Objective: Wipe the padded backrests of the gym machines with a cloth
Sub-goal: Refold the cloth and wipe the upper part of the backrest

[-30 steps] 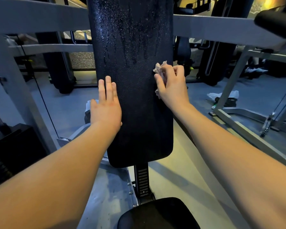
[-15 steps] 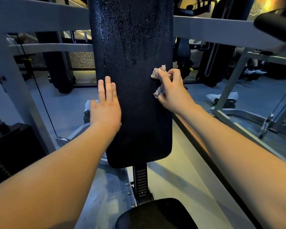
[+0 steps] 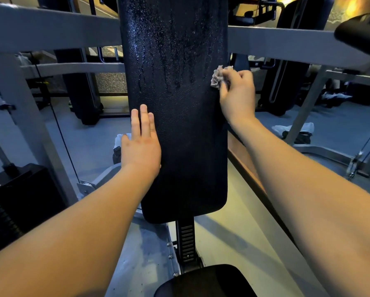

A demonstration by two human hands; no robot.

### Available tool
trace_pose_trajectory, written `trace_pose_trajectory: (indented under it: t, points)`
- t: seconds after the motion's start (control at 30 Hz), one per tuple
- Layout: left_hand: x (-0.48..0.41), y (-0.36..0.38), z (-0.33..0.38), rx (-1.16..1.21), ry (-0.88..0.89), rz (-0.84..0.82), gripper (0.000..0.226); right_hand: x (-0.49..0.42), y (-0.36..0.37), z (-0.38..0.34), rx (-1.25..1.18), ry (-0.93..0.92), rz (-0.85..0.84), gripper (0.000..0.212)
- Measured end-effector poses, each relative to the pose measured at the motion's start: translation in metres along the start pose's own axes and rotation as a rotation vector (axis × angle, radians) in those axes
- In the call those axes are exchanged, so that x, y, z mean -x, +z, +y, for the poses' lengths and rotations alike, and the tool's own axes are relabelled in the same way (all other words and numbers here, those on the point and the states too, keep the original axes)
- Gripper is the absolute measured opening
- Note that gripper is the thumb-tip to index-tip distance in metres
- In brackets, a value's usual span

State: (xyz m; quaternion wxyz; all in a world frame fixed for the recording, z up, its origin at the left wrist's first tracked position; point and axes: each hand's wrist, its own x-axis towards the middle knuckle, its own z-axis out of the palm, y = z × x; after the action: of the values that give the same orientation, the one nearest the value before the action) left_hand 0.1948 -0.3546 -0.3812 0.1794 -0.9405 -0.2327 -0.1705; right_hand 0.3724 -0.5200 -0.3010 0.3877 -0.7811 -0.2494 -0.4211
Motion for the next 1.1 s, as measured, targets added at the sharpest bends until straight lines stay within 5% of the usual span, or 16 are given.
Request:
trace_pose_trajectory:
  t: [0.1,0.27,0.47,0.6,0.77,1.0,1.1]
  points:
    - [0.000,0.001,0.000,0.002,-0.001,0.008,0.136,0.039,0.022,-0.026,-0.014,-0.064,0.004,0.020]
    - [0.001,0.001,0.000,-0.003,-0.002,0.005,0.137,0.089,0.015,-0.017,0.046,-0.500,-0.268,0.021]
    - [-0.001,0.001,-0.001,-0.002,0.000,0.004,0.138,0.024,0.004,-0.015,0.097,-0.218,-0.075,0.025]
    - [0.001,0.003,0.000,-0.030,-0.002,0.023,0.138,0.028,0.006,-0.006,0.128,-0.280,-0.107,0.031]
    - [-0.001,0.007,0.002,-0.032,-0.019,0.045,0.131,0.029,0.021,-0.022,0.047,-0.107,0.019,0.024]
    - [-0.002,0.007,-0.001,0.002,-0.011,0.036,0.136,0.119,0.014,-0.010,0.130,-0.591,-0.348,0.028]
    - [-0.001,0.006,-0.001,0.001,-0.002,0.033,0.138,0.079,0.003,-0.002,0.094,-0.498,-0.264,0.025]
